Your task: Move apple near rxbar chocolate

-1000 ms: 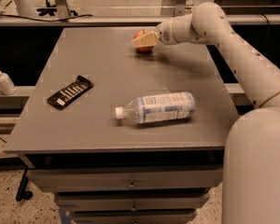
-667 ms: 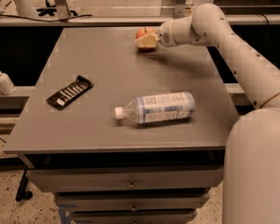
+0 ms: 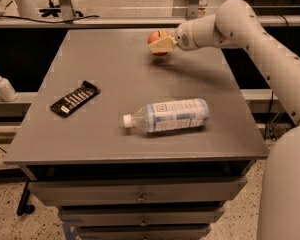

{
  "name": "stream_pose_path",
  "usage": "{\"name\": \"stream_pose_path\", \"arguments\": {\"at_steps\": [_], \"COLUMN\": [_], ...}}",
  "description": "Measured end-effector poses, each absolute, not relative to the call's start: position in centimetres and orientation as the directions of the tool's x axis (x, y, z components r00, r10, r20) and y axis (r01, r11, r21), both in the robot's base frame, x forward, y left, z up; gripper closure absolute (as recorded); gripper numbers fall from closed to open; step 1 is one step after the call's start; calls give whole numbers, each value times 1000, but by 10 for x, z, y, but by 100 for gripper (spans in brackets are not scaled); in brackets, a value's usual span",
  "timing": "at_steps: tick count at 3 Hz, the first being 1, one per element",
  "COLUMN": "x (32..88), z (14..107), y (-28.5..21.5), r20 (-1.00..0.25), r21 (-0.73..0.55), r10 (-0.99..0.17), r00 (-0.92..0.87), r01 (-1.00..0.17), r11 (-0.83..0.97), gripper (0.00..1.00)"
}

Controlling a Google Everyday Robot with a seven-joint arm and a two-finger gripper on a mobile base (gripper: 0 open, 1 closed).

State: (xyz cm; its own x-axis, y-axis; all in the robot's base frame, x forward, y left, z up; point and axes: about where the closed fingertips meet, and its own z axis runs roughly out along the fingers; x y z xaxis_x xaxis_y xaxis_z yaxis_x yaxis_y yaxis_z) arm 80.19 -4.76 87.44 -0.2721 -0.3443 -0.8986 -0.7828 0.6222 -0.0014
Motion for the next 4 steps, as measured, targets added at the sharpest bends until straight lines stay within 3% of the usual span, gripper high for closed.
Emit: {"name": "stream_pose_path", "arguments": {"at_steps": [1,4], "x": [776,709], "z": [900,912], "y": [-40,74], "r20": [-909,-924], "r21": [-25,-31], "r10": [-352,-361], "r00": [-223,-127], "r01": [-814,-916], "r11": [580,400], "gripper": [100,100]}}
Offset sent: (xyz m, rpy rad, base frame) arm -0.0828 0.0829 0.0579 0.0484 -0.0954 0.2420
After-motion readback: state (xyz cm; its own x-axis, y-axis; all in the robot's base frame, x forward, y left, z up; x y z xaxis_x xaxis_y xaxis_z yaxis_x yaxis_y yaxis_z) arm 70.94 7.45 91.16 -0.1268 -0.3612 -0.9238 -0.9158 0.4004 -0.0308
